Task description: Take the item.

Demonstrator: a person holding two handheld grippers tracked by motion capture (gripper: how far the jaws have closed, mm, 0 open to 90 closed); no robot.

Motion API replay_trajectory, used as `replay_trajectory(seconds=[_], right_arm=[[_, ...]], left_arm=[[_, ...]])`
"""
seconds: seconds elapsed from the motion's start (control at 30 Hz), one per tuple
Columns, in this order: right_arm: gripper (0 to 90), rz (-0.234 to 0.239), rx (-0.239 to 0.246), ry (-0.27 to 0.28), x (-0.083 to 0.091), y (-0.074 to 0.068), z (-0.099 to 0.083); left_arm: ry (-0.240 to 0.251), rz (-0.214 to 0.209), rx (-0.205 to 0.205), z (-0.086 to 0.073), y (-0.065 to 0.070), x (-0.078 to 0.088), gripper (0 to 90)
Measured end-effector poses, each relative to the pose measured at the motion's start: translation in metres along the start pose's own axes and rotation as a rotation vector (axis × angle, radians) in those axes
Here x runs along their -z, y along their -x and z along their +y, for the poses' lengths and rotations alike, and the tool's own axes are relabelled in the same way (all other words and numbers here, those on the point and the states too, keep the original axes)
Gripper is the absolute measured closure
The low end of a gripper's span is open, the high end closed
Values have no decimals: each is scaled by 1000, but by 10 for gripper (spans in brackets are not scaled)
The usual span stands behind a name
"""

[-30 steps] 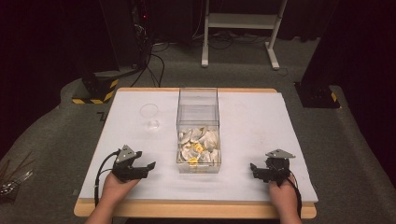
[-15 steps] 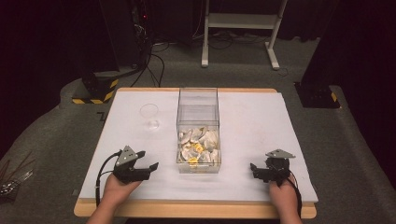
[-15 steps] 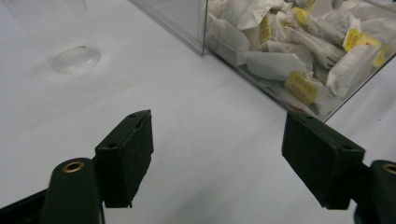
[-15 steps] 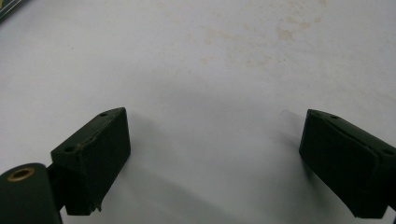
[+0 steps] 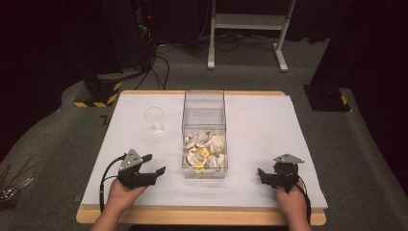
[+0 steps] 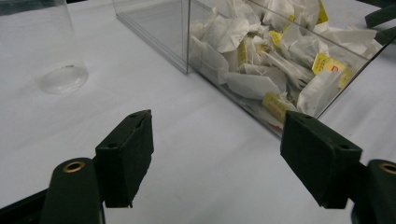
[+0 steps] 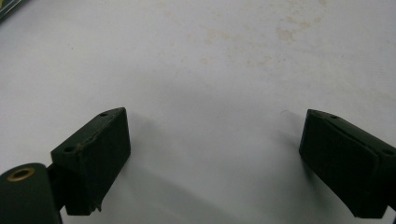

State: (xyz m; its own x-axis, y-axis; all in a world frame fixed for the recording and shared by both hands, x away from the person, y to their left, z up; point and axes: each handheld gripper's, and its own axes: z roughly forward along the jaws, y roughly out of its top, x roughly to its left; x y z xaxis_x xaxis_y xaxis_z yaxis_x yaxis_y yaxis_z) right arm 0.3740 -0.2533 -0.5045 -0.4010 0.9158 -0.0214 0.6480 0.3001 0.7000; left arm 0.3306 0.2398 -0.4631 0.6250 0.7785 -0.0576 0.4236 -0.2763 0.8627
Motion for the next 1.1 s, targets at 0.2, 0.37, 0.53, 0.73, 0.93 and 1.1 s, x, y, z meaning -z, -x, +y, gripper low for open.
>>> replay_trajectory(seconds=[0.2, 0.37, 0.53, 0.73, 0.93, 1.1], right_arm=[[86, -1, 3, 1, 0, 0, 0], [87, -2, 2, 2, 0, 0, 0], [88, -2, 2, 2, 0, 0, 0], [88, -4, 3, 4, 0, 0, 0], [88, -4, 2, 4, 0, 0, 0], [89, -4, 3, 4, 0, 0, 0]], left_arm=[[15, -14, 16, 5, 2, 3, 255], [32, -43, 51, 13, 3, 7, 258], [45, -46, 28, 21, 7, 10, 260], [43, -54, 3, 28, 11, 7, 260], [43, -79, -5, 34, 16, 3, 264], [35, -89, -13, 41, 21, -1, 249]])
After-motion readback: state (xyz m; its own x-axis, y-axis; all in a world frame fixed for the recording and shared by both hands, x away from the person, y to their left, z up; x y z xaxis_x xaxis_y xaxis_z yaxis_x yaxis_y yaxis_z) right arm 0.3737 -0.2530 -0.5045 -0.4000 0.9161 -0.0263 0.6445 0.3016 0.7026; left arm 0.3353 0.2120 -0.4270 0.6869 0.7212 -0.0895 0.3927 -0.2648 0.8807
